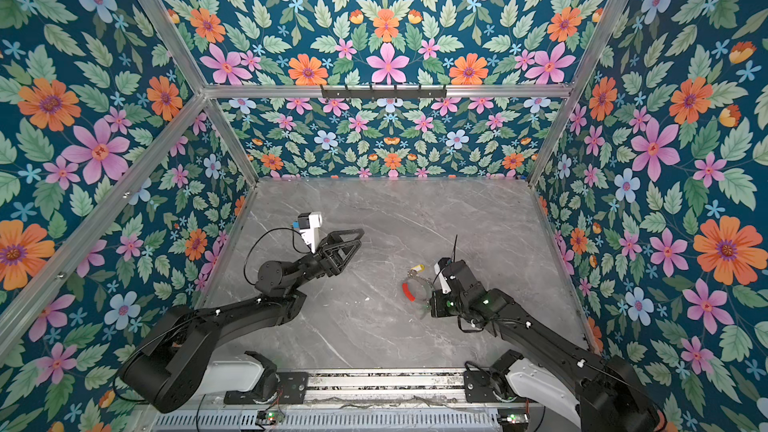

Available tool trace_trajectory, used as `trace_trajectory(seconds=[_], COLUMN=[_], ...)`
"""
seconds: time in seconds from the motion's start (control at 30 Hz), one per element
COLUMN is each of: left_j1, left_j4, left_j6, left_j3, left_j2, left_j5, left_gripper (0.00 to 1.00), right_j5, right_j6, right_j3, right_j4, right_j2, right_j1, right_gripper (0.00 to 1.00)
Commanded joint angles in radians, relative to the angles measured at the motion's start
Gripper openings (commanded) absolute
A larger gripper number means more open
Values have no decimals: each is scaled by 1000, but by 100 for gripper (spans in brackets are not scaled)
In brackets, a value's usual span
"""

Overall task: Remove the keys from the keyring
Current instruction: 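Lift the keyring with the right gripper toward the left gripper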

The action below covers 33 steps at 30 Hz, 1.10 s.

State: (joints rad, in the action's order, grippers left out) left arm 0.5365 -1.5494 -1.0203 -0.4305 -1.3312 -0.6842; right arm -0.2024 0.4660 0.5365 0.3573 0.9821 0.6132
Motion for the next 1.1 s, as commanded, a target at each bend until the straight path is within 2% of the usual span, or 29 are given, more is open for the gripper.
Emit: trace_trajectory(seconds=[0.0, 0.17, 0.33, 0.43, 0.57, 0.7, 0.83, 0.93, 1.07], left_j1=[-1, -4, -7, -7, -7, -7, -7, -7, -6], left_j4=[-37, 45, 302, 404, 519, 535, 537, 511, 374], left_j6=[16, 59, 184, 255, 307, 316, 337, 329, 254], left_j3=[4, -6, -58, -76, -110, -132, -155, -171, -170], left_j2=[6, 46, 132, 178, 202, 185, 156, 126, 77], left_j5=[-2, -7, -32, -37, -51, -83, -131, -190, -268], left_gripper=[78, 78, 78, 73, 63, 62, 53, 54, 57], right_j5=[7, -43, -143, -226, -393, -523, -650, -711, -787], right_j6=[-89, -150, -224, -287, -334, -371, -376, -372, -354], right_j3=[21, 50, 97, 142, 201, 285, 365, 406, 439], right_j4=[-52, -160, -260, -302, -358, -357, -375, -392, -419], right_j2=[-24, -31, -10, 17, 51, 111, 165, 193, 214], right_j1=[2, 2, -10, -20, -55, -76, -104, -113, -118], right_gripper=[0, 0, 0, 0, 0, 0, 0, 0, 0])
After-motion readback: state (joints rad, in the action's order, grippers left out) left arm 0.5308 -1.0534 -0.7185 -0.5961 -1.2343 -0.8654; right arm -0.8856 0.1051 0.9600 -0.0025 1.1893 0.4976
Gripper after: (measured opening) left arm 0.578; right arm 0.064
